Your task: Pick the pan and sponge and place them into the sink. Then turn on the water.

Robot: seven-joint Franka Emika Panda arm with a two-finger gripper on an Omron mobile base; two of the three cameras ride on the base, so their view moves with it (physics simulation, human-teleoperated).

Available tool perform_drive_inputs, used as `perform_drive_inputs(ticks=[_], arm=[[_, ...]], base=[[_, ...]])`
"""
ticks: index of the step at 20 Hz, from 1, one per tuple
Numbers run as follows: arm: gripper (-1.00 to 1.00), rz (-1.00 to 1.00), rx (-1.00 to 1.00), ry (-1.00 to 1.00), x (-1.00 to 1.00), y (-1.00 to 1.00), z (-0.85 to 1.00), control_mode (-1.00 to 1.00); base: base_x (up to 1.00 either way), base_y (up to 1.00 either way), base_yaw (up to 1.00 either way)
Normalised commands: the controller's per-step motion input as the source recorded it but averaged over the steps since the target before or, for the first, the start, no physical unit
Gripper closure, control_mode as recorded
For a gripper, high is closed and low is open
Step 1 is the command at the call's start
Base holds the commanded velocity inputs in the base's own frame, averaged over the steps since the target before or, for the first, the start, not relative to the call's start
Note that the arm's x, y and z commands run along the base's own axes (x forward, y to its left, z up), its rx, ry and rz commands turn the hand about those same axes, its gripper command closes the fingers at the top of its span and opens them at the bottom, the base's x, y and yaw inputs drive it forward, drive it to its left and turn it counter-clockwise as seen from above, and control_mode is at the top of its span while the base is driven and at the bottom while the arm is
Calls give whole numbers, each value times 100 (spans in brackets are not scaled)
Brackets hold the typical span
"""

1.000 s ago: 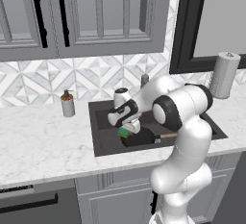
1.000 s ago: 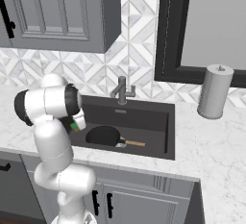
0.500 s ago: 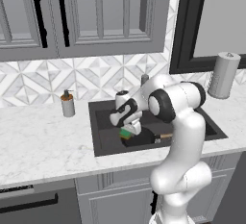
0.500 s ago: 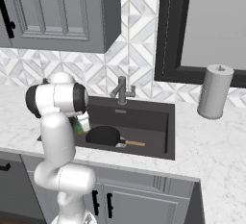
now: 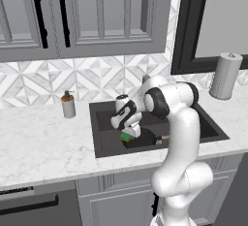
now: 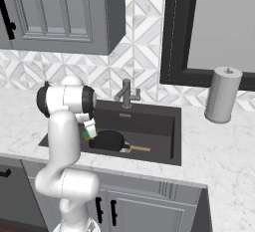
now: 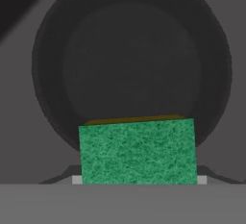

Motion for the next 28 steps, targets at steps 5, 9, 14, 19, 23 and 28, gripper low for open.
perform_drive_inputs(ticks=[5, 9, 14, 19, 23, 28], arm=[[100, -1, -1, 0, 39, 0, -31, -100], [100, 0, -1, 0, 34, 0, -32, -100], [100, 0, -2, 1, 36, 0, -34, -100], [-100, 0, -1, 0, 23, 0, -22, -100], [-100, 0, 0, 0, 0, 0, 3, -100], [-100, 0, 1, 0, -3, 0, 33, -100]], base=[[0, 0, 0], [0, 0, 0], [0, 0, 0], [0, 0, 0], [0, 0, 0], [0, 0, 0]])
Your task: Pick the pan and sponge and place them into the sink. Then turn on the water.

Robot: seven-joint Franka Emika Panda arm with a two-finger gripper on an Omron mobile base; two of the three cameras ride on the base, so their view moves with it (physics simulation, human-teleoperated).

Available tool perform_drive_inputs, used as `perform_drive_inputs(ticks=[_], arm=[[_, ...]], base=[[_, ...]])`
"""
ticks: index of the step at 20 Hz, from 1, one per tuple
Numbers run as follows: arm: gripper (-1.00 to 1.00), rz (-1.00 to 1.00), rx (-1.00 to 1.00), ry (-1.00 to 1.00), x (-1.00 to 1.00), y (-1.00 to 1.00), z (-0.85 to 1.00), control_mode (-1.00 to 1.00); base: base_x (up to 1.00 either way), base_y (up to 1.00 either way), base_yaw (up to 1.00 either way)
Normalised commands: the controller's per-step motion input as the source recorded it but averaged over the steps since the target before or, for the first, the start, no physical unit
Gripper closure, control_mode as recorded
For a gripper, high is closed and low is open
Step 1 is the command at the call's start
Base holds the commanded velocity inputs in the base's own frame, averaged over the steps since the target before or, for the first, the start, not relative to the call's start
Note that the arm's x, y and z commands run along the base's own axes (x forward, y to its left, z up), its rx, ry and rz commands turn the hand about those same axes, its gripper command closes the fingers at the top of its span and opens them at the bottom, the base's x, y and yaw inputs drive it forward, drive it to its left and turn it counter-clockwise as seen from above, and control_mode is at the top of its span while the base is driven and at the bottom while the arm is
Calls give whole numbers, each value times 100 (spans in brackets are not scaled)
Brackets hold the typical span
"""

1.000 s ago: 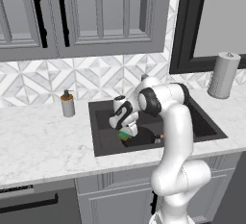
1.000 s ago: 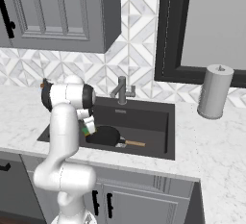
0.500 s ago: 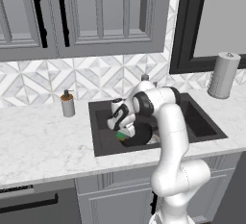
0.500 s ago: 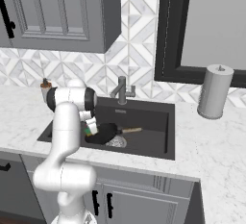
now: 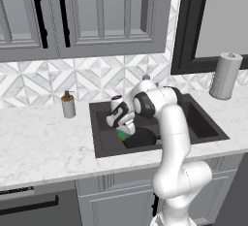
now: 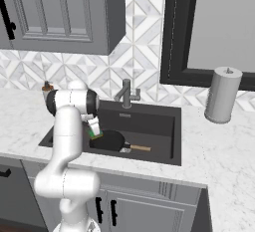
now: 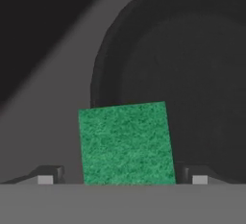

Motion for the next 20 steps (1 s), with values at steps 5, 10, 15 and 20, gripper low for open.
perform_drive_inputs(ticks=[5, 10, 15, 20], arm=[[-100, 0, 4, -1, -15, -20, 42, -100], [-100, 0, 3, 0, -65, -21, 76, -100], [-100, 0, 0, 0, -81, -5, 97, -100], [-100, 1, 0, 0, -80, -6, 99, -100]], base=[[0, 0, 0], [0, 0, 0], [0, 0, 0], [0, 0, 0]])
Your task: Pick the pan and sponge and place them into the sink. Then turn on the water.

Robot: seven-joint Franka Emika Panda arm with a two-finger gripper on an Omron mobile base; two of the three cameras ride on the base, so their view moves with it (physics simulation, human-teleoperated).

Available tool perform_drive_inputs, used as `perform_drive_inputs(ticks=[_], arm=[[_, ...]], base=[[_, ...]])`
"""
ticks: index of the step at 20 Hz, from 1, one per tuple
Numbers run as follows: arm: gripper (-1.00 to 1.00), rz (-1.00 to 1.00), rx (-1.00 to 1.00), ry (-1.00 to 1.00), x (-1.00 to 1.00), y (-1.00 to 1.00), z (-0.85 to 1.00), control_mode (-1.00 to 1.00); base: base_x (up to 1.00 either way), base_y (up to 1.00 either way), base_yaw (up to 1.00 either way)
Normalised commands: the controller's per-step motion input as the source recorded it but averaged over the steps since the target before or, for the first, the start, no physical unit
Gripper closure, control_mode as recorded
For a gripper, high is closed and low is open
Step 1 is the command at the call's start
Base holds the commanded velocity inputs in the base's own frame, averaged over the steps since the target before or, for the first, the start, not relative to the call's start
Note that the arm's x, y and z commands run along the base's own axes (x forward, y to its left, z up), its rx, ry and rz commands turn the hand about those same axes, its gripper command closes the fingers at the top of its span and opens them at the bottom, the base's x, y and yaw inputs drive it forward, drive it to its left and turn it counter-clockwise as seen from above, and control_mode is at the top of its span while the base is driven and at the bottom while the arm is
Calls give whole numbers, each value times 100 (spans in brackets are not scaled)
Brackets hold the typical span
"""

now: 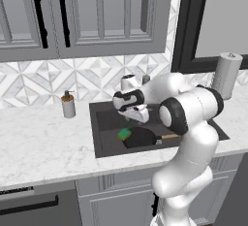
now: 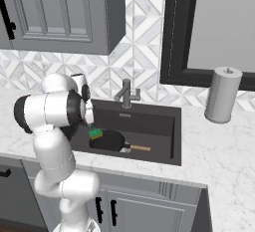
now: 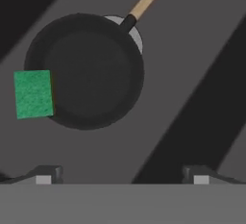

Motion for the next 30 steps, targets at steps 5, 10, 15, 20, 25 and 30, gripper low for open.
perform_drive_inputs(ticks=[5, 10, 15, 20, 25, 30], arm=[[-100, 3, 0, 0, -85, -13, 100, -100], [-100, 15, 0, -6, -66, -16, 100, -100], [-100, 26, 0, -19, -60, -46, 81, -100], [-100, 24, 0, -13, -24, -59, 48, -100], [-100, 31, 0, -17, -9, -62, 32, -100], [-100, 28, 0, -9, 0, -62, 14, -100]], base=[[0, 0, 0], [0, 0, 0], [0, 0, 0], [0, 0, 0], [0, 0, 0], [0, 0, 0]])
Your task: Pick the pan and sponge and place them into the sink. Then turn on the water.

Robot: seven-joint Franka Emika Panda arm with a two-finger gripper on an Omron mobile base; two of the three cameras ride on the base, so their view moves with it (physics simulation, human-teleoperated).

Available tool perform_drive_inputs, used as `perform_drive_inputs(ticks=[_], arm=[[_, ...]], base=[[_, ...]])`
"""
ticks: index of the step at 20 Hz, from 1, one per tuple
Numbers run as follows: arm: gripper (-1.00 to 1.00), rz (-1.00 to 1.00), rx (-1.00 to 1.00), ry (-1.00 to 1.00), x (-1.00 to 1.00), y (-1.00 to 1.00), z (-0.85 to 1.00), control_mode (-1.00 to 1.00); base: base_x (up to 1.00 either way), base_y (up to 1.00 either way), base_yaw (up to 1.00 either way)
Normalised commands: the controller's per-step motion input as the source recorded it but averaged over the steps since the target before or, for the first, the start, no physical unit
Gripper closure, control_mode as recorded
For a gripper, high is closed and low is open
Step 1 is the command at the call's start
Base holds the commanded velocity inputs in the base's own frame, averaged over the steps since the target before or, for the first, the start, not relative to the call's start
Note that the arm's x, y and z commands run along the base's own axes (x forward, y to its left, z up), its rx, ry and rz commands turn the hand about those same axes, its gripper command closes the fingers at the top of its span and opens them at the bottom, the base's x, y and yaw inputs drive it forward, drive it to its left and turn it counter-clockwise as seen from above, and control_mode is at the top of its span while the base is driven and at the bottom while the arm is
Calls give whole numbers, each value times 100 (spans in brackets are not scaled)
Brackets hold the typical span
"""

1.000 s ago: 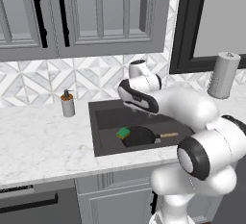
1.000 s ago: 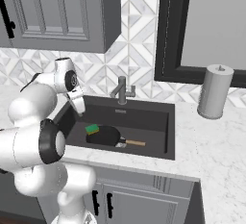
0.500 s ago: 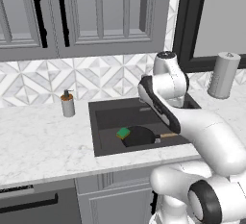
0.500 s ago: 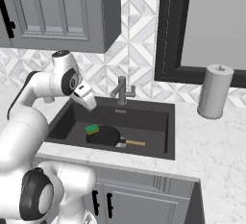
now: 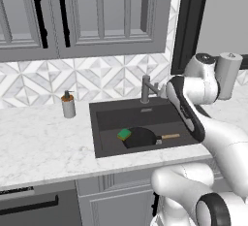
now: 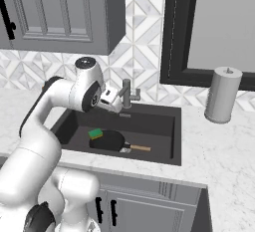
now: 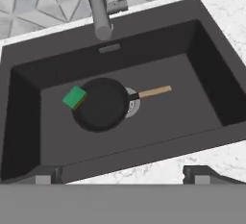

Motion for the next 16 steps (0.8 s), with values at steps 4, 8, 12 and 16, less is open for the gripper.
perform_drive_inputs(ticks=[4, 8, 12, 16], arm=[[-100, 25, 0, -13, 1, -72, 1, -100], [-100, 19, 3, -9, 22, -55, 0, -100], [-100, 9, 2, -11, 43, -30, 0, -100], [-100, 1, 1, -5, 45, -13, 0, -100]], base=[[0, 0, 0], [0, 0, 0], [0, 0, 0], [0, 0, 0]])
